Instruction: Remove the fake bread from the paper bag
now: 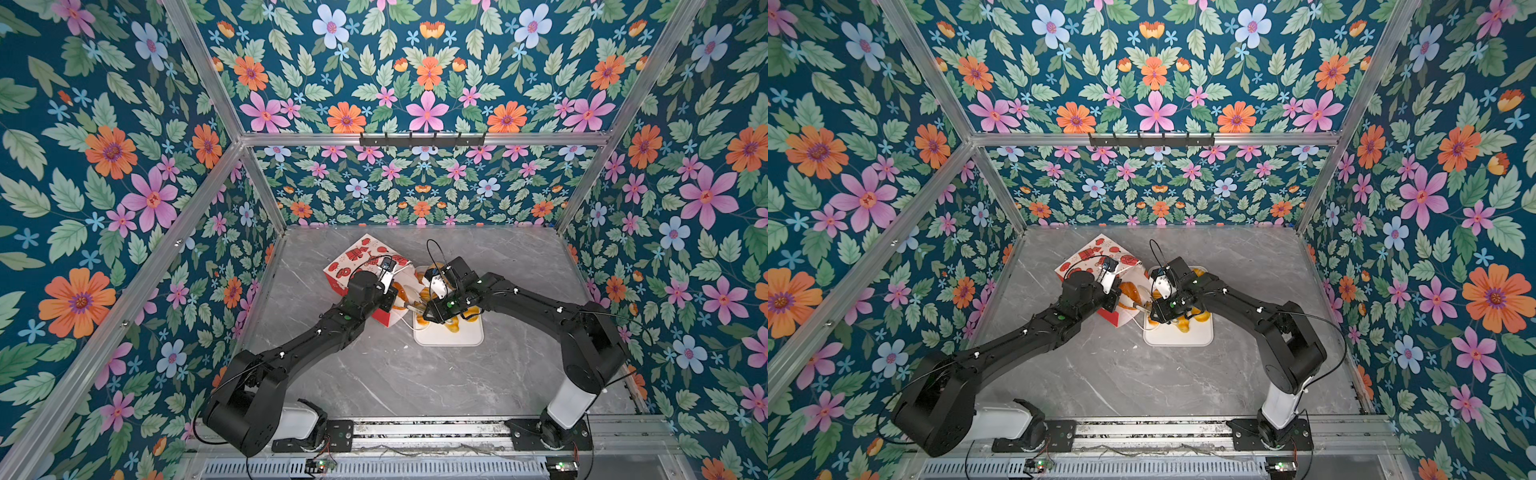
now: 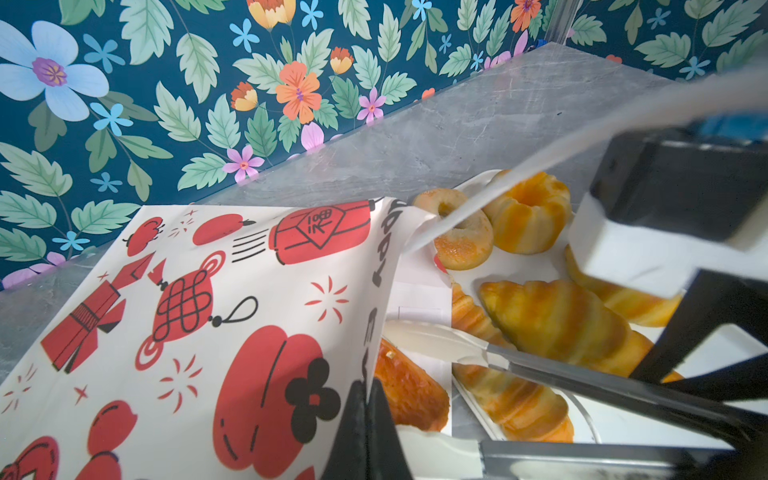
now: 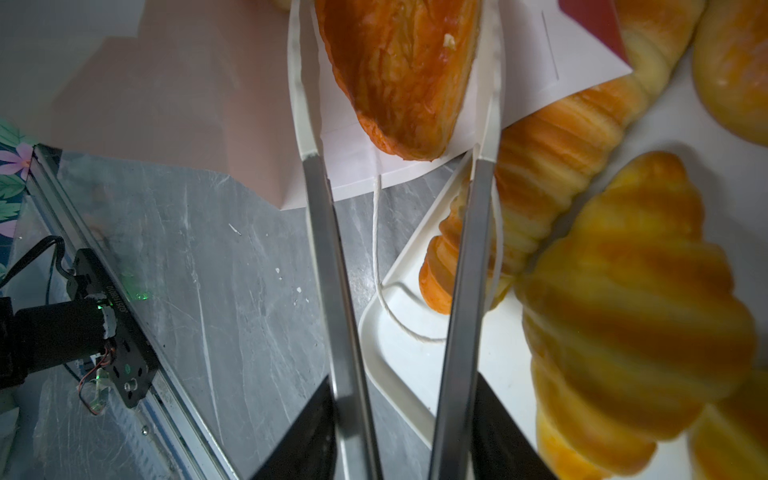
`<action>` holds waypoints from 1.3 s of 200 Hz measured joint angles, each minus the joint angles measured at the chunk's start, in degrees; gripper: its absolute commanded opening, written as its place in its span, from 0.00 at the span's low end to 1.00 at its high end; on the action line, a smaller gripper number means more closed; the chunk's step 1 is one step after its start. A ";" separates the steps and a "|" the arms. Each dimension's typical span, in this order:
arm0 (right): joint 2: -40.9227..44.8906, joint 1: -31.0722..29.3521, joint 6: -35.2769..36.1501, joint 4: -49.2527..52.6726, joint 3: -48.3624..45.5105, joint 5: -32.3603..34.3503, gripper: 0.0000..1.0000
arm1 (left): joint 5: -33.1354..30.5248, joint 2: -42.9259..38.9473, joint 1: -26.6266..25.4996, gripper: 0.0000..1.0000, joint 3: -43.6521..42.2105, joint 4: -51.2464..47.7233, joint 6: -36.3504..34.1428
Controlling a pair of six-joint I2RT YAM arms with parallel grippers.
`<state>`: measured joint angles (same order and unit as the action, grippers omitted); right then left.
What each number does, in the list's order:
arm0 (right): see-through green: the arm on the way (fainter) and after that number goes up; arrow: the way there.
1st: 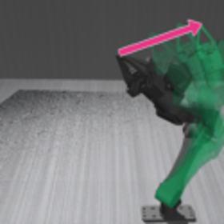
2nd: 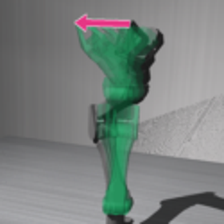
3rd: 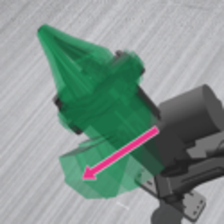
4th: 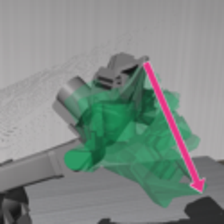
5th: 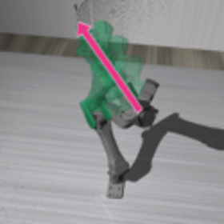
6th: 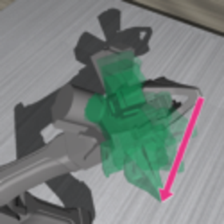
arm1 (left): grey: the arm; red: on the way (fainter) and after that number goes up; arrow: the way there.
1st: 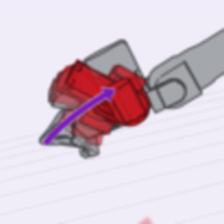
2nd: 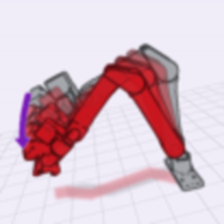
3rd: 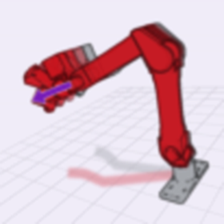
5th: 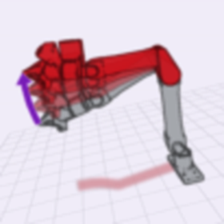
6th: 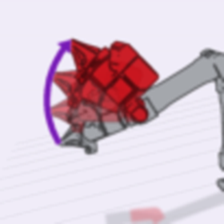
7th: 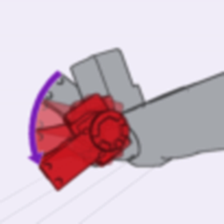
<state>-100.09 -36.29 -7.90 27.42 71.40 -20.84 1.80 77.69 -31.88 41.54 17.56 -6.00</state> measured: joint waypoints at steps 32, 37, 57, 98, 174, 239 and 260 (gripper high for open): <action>-0.90 0.00 0.48 1.22 0.76 -0.63 0.45 | 0.00 0.09 0.00 0.00 0.00 0.02 0.00; -0.94 0.00 0.57 1.40 0.87 -0.74 0.45 | 0.00 0.09 0.00 0.00 0.00 0.02 0.00; -1.27 0.02 0.63 1.90 1.27 -1.03 0.41 | -0.02 0.09 0.00 0.00 -0.02 0.11 0.00; -1.66 0.02 1.05 2.67 1.70 -1.22 0.36 | -0.15 0.09 0.02 0.00 -0.31 0.50 0.00; -1.84 0.02 1.46 2.80 1.40 -1.38 0.25 | -0.15 -0.24 0.15 0.00 -0.85 0.68 0.00; 1.79 0.42 1.40 3.41 0.09 -0.94 0.21 | -0.42 -0.61 0.28 0.00 -1.03 0.74 0.00; 3.76 0.50 0.94 4.39 -0.35 -0.55 0.21 | -0.76 -0.59 0.28 0.00 -1.03 0.79 0.02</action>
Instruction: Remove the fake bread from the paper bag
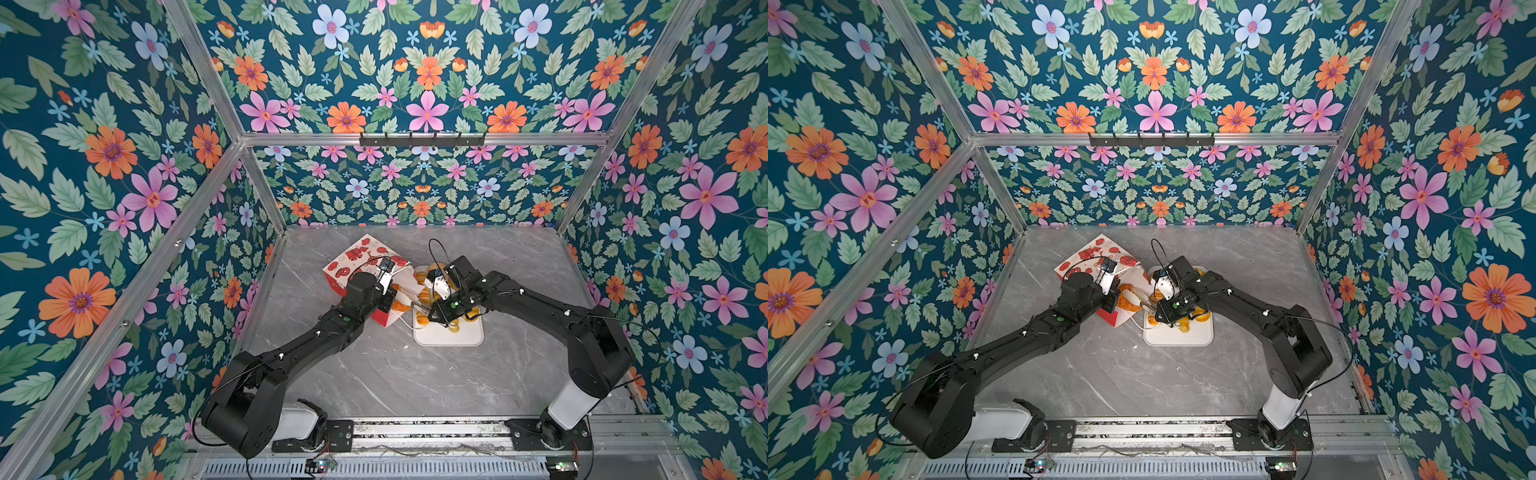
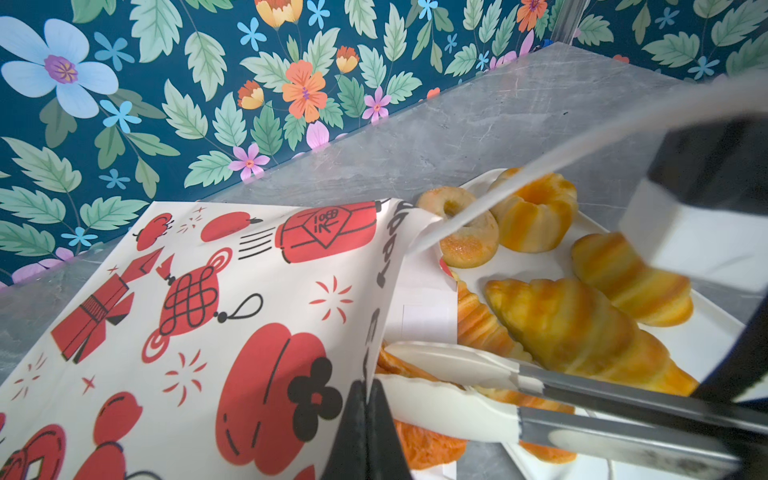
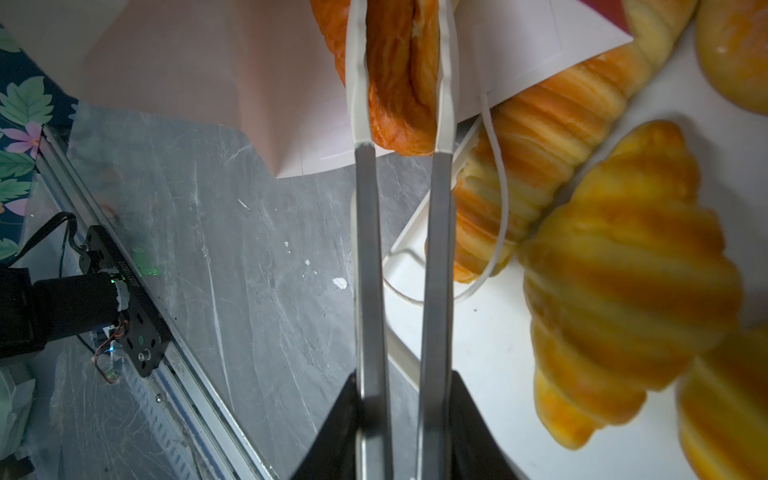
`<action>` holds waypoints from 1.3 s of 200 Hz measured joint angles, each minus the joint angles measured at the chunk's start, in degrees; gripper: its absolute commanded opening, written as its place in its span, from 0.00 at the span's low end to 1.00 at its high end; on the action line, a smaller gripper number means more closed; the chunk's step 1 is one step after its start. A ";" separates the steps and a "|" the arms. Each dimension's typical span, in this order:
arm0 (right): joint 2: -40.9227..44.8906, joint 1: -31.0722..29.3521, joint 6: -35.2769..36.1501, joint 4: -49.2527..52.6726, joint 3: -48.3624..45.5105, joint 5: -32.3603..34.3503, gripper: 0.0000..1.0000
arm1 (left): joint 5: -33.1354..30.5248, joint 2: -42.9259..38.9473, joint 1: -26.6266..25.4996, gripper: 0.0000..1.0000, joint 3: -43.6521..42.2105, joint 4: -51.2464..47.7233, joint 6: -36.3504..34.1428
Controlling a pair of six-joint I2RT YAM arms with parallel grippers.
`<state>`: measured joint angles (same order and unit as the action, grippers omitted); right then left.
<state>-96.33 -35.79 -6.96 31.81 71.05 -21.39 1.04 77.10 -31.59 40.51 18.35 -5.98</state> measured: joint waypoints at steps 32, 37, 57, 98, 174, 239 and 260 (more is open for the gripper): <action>3.26 0.37 -0.17 1.44 -0.79 1.55 0.20 | -0.72 0.66 0.00 0.00 0.04 0.04 0.24; 3.89 0.50 -0.17 1.57 -0.98 1.73 0.19 | -0.94 0.72 0.00 0.00 0.09 0.04 0.33; 6.01 1.03 -0.33 1.77 -2.05 2.16 0.19 | -1.66 1.07 0.00 0.00 0.28 0.07 0.90; 8.72 1.29 -0.42 3.30 -2.99 2.38 0.18 | -3.91 1.40 0.00 0.00 0.59 0.13 1.51; 17.00 1.46 -0.57 8.79 -6.97 5.51 0.18 | -7.87 2.51 0.09 0.00 1.51 1.03 2.99; 26.12 4.28 -1.92 14.03 -10.36 10.05 0.18 | -10.19 2.93 0.15 0.00 1.75 1.51 3.48; 27.80 6.32 -1.95 14.95 -10.69 11.65 0.18 | -10.36 2.80 0.17 0.00 1.68 1.62 3.72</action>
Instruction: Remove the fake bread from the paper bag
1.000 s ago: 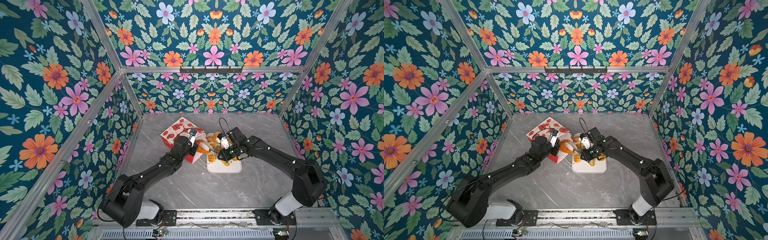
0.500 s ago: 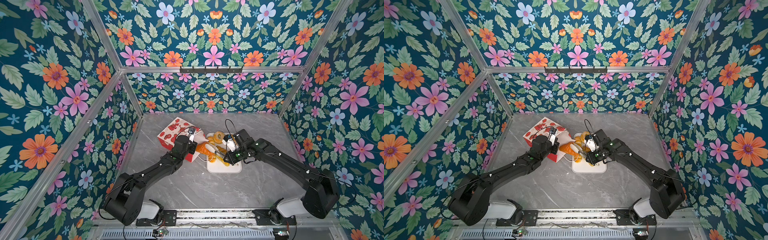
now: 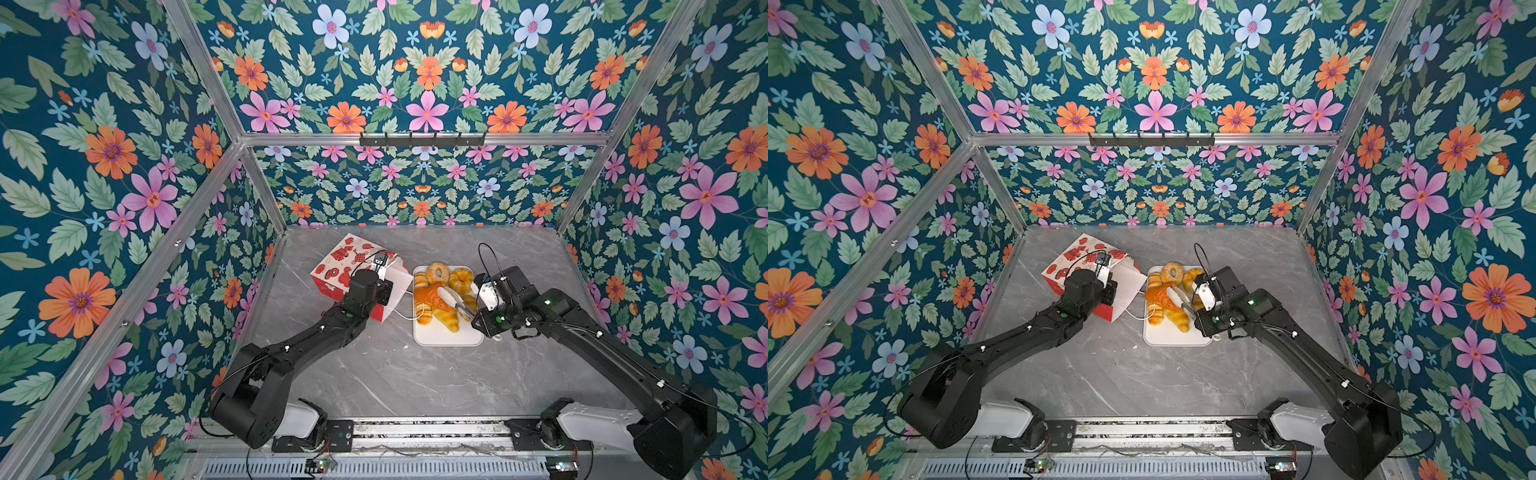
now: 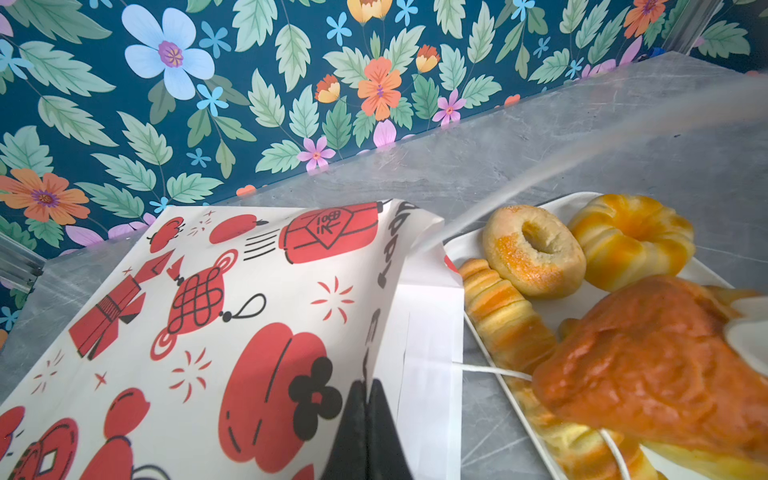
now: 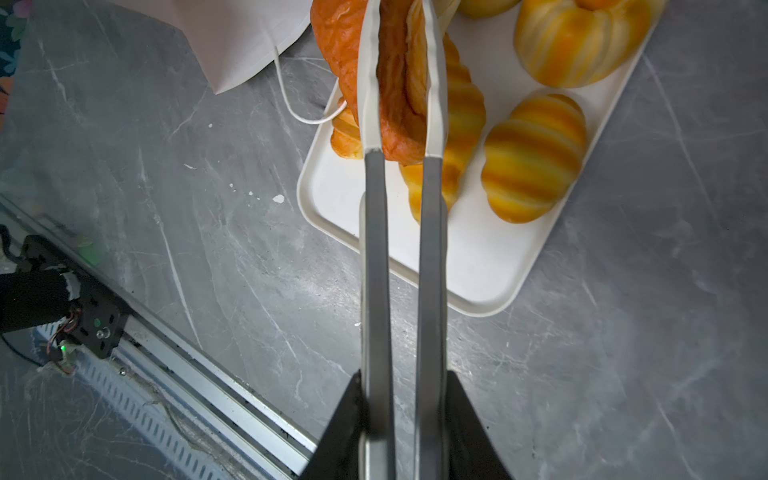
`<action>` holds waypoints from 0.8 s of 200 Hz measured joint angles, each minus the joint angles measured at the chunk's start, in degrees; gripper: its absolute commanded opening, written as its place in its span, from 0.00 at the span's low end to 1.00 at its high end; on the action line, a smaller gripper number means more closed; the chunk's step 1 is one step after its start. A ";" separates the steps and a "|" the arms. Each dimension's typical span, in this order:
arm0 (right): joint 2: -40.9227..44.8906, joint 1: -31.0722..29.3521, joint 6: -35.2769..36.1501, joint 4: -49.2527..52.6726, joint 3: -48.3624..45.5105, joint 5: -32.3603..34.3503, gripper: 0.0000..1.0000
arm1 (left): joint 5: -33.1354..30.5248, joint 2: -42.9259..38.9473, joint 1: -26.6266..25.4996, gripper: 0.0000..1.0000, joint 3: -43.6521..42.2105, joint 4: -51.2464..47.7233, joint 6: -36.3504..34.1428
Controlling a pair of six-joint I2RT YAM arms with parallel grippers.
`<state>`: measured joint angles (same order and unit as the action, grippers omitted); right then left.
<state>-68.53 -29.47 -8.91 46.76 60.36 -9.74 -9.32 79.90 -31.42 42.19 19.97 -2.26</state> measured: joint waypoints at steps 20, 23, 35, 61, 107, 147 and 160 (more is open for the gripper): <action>0.72 1.86 -0.02 0.02 -0.04 2.14 0.18 | -0.11 -0.22 0.00 0.00 -0.35 0.22 0.35; 0.72 2.01 -0.02 -0.02 -0.04 2.43 0.18 | -0.11 -0.24 0.02 0.00 -0.42 0.24 0.35; 0.50 2.38 0.00 -0.26 0.00 2.67 0.18 | -0.11 -0.33 0.02 0.00 -0.68 0.39 0.37; -1.40 2.99 0.07 -1.51 0.63 3.56 0.18 | -0.11 -0.61 0.04 0.00 -1.11 0.63 0.39; -3.89 3.28 0.28 -3.63 -0.59 6.05 0.24 | -0.17 -1.40 0.20 0.00 -1.75 0.96 0.42; -3.69 3.34 0.07 -4.59 -2.54 6.05 0.34 | -0.15 -1.16 0.20 0.00 -1.84 1.05 0.52; -3.06 3.45 -0.07 -4.63 -3.10 6.01 0.36 | -0.04 -0.87 0.24 0.00 -1.84 1.03 0.57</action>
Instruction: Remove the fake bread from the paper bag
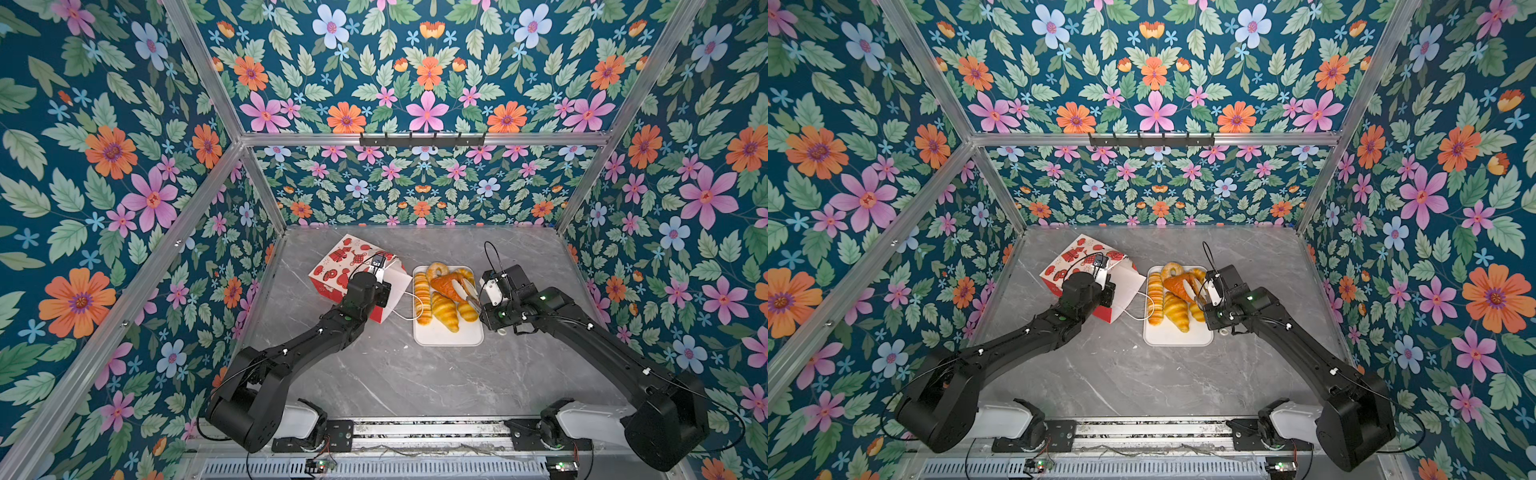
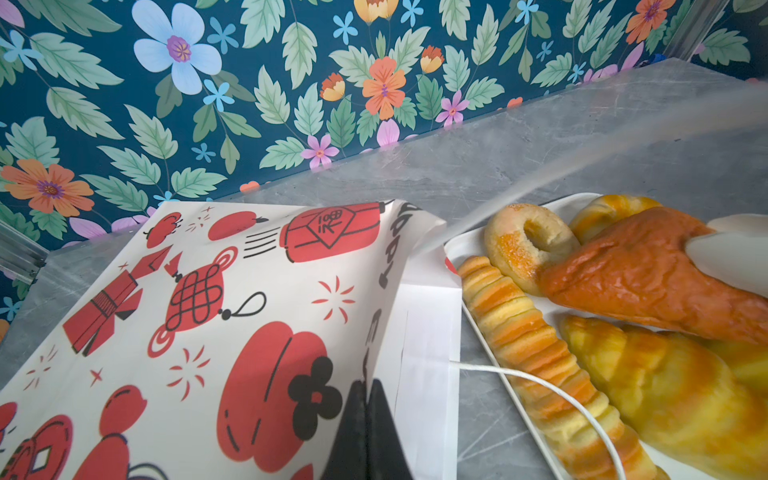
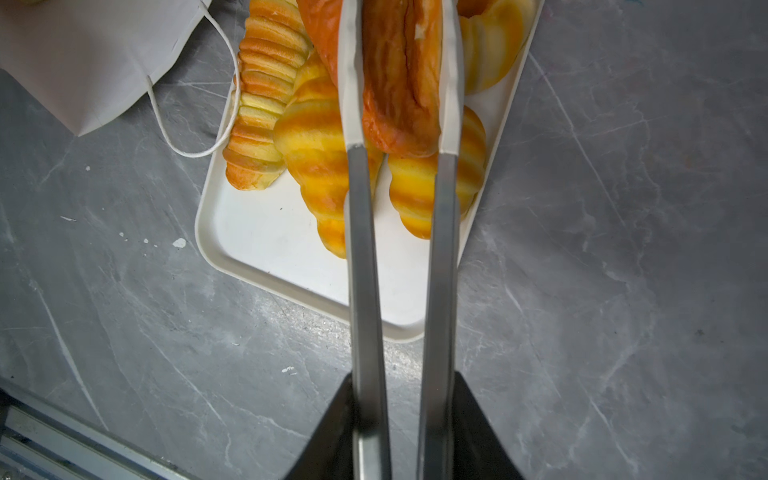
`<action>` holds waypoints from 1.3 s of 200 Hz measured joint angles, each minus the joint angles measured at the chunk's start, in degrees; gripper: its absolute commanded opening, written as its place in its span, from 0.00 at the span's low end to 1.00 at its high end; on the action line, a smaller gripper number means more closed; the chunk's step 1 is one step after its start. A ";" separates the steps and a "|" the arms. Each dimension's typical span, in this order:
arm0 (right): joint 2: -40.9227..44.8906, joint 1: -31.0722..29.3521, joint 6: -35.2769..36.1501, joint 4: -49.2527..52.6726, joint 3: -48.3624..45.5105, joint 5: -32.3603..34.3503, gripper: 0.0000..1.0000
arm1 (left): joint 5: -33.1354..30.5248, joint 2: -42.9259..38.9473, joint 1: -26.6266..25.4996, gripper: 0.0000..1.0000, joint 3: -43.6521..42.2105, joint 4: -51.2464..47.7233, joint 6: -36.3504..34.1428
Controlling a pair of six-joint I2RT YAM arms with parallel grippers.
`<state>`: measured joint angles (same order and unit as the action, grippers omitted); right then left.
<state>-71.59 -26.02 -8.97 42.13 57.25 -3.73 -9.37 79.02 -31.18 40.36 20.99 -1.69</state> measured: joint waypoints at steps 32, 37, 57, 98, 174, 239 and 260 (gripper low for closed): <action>1.57 0.63 -0.59 -0.46 -0.70 -0.59 0.38 | 0.13 0.35 0.04 0.00 0.26 0.00 0.00; 1.88 0.66 -0.87 -0.52 -0.79 -0.59 0.38 | 0.15 0.33 0.04 0.00 0.28 0.02 0.00; 3.80 0.68 -1.44 -1.49 -1.22 -0.42 0.38 | 0.35 0.22 0.04 0.00 0.28 0.00 0.00; 8.59 0.70 -2.40 -3.06 -1.25 0.92 0.38 | 0.55 -0.79 0.04 0.00 0.28 -0.15 -0.24; 6.51 -6.51 -4.98 -10.14 0.61 -9.79 0.36 | 3.58 -5.33 0.07 0.00 0.31 -1.99 -4.57; -4.07 -14.73 -7.30 -20.72 3.23 -19.10 0.35 | 8.66 -13.60 0.04 0.00 -1.22 -4.07 -9.11; -6.75 -15.52 -7.50 -21.73 5.33 -20.06 0.35 | 9.68 -14.12 0.04 0.00 -1.79 -4.20 -9.81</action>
<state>-78.35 -41.54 -16.47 20.40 62.59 -23.79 0.32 64.90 -31.14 38.57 16.80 -11.51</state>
